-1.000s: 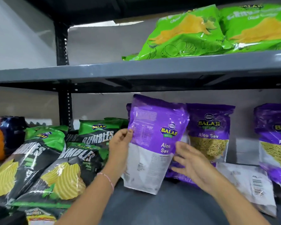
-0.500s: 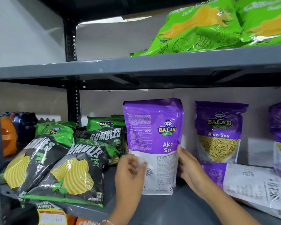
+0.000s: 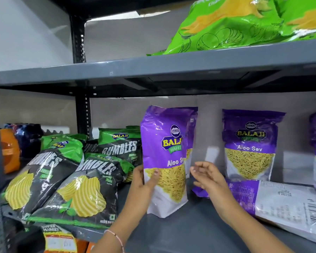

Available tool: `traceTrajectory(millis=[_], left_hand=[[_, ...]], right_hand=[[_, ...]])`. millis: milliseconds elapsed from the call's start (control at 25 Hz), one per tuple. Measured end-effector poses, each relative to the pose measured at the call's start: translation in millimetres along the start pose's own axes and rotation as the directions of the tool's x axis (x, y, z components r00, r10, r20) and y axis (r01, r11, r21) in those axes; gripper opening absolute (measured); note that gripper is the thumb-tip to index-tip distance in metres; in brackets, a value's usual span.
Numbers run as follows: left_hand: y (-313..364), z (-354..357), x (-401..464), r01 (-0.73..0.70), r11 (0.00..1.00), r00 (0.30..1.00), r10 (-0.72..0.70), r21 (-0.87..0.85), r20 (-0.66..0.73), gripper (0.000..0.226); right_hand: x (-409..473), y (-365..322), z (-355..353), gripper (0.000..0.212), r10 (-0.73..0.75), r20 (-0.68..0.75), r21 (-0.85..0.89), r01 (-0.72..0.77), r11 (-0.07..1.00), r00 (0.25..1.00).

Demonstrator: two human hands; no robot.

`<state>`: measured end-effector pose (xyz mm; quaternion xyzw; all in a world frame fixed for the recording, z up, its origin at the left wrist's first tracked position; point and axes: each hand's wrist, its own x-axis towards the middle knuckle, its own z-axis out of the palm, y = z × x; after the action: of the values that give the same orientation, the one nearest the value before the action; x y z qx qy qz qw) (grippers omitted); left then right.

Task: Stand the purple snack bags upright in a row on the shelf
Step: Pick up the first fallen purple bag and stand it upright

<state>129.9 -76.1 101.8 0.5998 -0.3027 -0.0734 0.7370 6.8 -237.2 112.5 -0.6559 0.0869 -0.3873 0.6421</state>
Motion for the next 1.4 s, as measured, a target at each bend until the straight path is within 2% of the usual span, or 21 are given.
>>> traceTrajectory(millis=[80, 120, 160, 240, 360, 480, 600, 800, 1000, 1120, 1160, 1200, 1240, 1280, 1320, 1360, 1400], left_hand=[[2.6, -2.4, 9.3, 0.042, 0.996, 0.999, -0.041, -0.078, 0.012, 0.011], [1.0, -2.5, 14.2, 0.072, 0.991, 0.997, -0.068, -0.111, 0.032, 0.014], [-0.6, -1.9, 18.4, 0.088, 0.989, 0.995, -0.082, -0.122, 0.055, 0.018], [0.9, -0.4, 17.0, 0.109, 0.992, 0.992, -0.105, -0.058, 0.067, 0.023], [5.0, 2.3, 6.8, 0.063, 0.998, 0.983, -0.062, -0.004, 0.173, 0.052], [2.7, -1.4, -6.4, 0.017, 1.0, 0.957, -0.016, -0.001, 0.291, 0.055], [-1.4, -7.2, -20.7, 0.032, 0.999, 0.944, -0.027, -0.008, 0.329, 0.057], [-5.8, -15.2, -33.4, 0.056, 0.998, 0.935, -0.062, 0.029, 0.348, 0.083], [2.9, -19.8, -49.3, 0.079, 0.995, 0.934, -0.097, 0.066, 0.344, 0.088], [15.7, -14.6, -59.2, 0.094, 0.995, 0.931, -0.099, 0.033, 0.352, 0.07], [19.0, -10.6, -65.9, 0.084, 0.996, 0.951, -0.08, -0.003, 0.3, 0.065], [20.3, -8.0, -72.5, 0.021, 1.0, 0.986, -0.02, -0.006, 0.166, 0.064], [23.3, -6.1, -80.2, -0.108, 0.994, 0.994, 0.108, 0.024, -0.032, 0.065], [26.6, -5.0, -90.2, -0.262, 0.963, 0.943, 0.269, 0.059, -0.197, 0.061], [32.3, -3.1, -103.4, -0.416, 0.908, 0.867, 0.415, 0.057, -0.275, 0.051], [39.8, 5.7, -116.9, -0.534, 0.845, 0.815, 0.519, 0.016, -0.258, 0.039], [48.3, 23.6, -129.4, -0.581, 0.811, 0.805, 0.562, -0.064, -0.188, 0.03]], right_hand=[[3.9, 4.4, -1.8, 0.075, 0.029, 0.078, 0.032, -0.032, 0.999, 0.997], [5.2, 6.9, -1.6, 0.091, 0.064, 0.131, 0.039, -0.069, 0.997, 0.989], [6.2, 9.2, -0.1, 0.094, 0.08, 0.172, 0.024, -0.085, 0.996, 0.982], [3.2, 11.3, 1.4, 0.081, 0.082, 0.189, -0.067, -0.07, 0.995, 0.979], [-10.3, 4.7, 2.2, 0.059, 0.076, 0.173, -0.127, -0.054, 0.99, 0.982], [-31.5, -5.5, 0.4, 0.061, 0.11, 0.165, -0.127, -0.09, 0.988, 0.98], [-57.6, -12.6, 0.4, 0.064, 0.111, 0.129, -0.129, -0.094, 0.987, 0.985], [-88.0, -20.4, 3.1, 0.06, 0.064, 0.09, -0.118, -0.053, 0.992, 0.994], [-106.2, -21.8, 5.7, 0.059, 0.033, 0.075, -0.137, -0.022, 0.99, 0.997], [-112.1, -25.9, 8.9, 0.062, 0.029, 0.106, -0.157, -0.012, 0.987, 0.994], [-114.6, -28.4, 8.3, 0.063, 0.051, 0.117, -0.177, -0.03, 0.984, 0.992], [-115.9, -35.4, 4.2, 0.063, 0.064, 0.111, -0.199, -0.041, 0.979, 0.992], [-112.7, -48.1, -5.3, 0.06, 0.052, 0.093, -0.231, -0.03, 0.972, 0.994], [-105.3, -64.2, -19.0, 0.056, 0.012, 0.059, -0.287, 0.006, 0.958, 0.998], [-92.1, -78.5, -38.1, 0.053, -0.053, 0.008, -0.384, 0.052, 0.922, 0.999], [-75.1, -92.8, -61.8, 0.054, -0.123, -0.057, -0.521, 0.075, 0.85, 0.991], [-55.3, -106.4, -90.0, 0.056, -0.175, -0.119, -0.68, 0.048, 0.732, 0.977]])
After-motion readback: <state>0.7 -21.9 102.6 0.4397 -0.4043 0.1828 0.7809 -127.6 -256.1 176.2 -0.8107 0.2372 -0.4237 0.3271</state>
